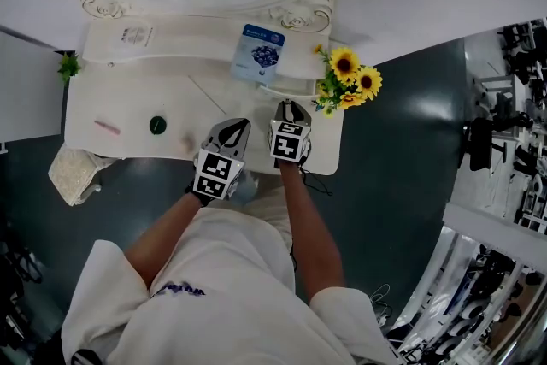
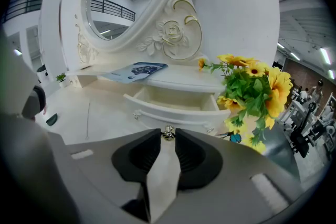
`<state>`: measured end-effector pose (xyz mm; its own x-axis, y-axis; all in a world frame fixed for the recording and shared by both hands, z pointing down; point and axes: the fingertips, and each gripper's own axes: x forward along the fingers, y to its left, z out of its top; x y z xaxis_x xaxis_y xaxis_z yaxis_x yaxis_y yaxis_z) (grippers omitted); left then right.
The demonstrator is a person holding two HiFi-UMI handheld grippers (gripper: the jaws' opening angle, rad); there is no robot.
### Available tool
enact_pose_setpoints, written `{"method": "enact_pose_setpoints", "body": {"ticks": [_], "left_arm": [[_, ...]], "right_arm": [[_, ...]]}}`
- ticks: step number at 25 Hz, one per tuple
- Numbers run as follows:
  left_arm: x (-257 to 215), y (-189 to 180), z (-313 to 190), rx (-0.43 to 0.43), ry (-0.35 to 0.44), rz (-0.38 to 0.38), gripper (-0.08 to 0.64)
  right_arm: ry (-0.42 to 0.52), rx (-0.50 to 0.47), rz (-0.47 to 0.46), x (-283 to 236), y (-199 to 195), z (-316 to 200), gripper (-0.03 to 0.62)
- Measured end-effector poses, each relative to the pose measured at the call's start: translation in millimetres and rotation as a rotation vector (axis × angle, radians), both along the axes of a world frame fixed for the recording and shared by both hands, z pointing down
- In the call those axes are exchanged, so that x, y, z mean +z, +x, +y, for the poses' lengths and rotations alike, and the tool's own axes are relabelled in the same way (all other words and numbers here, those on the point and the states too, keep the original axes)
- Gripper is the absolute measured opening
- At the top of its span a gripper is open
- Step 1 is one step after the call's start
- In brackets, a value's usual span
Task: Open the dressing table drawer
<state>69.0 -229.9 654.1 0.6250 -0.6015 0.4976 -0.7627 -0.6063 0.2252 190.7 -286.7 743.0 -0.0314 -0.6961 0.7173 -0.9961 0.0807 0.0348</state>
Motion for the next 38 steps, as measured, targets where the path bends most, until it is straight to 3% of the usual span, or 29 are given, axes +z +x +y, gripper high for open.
{"method": "enact_pose_setpoints", "body": {"ticks": [38], "left_arm": [[-0.9, 5.3, 13.3, 0.035, 0.021, -0.006, 0.009]], "right_arm": [[0.003, 0.019, -0.031, -4.9, -7.5, 23.7, 0.094]]}}
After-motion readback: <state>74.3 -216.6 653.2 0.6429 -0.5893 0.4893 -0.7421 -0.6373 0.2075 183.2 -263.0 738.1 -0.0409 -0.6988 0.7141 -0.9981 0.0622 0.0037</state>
